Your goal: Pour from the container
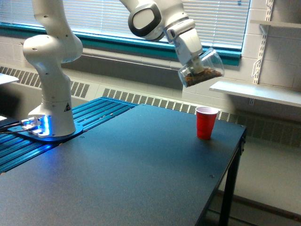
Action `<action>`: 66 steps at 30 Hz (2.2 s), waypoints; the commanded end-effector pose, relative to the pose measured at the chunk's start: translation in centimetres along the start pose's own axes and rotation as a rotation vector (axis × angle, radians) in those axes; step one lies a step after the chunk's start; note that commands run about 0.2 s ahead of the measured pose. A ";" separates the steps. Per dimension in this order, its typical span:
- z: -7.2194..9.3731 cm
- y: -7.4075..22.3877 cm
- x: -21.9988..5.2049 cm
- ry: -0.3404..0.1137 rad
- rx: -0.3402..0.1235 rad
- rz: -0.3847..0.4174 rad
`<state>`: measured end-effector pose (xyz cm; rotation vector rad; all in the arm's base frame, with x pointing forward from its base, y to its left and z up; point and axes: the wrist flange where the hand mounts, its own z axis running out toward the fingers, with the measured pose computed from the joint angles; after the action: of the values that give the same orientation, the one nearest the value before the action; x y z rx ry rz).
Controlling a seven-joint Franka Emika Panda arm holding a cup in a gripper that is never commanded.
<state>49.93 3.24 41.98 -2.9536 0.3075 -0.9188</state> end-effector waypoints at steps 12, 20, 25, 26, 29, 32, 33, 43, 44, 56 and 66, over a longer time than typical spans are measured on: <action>0.5 -3.6 -4.6 -0.039 0.051 -0.160; 1.0 -5.9 -5.9 -0.068 0.077 -0.220; 1.5 -7.3 -6.7 -0.084 0.085 -0.248; 1.6 -7.6 -6.8 -0.087 0.085 -0.255; 1.9 -8.3 -7.3 -0.097 0.088 -0.273; 2.3 -9.0 -7.9 -0.111 0.092 -0.295; 2.4 -9.2 -8.0 -0.115 0.092 -0.300; 3.3 -11.1 -9.3 -0.144 0.090 -0.354; 3.4 -11.3 -9.5 -0.147 0.091 -0.360; 4.2 -13.0 -10.7 -0.180 0.075 -0.410; 5.1 -14.2 -11.7 -0.210 0.061 -0.445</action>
<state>45.91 18.19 32.63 -3.0727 -0.3983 -0.6212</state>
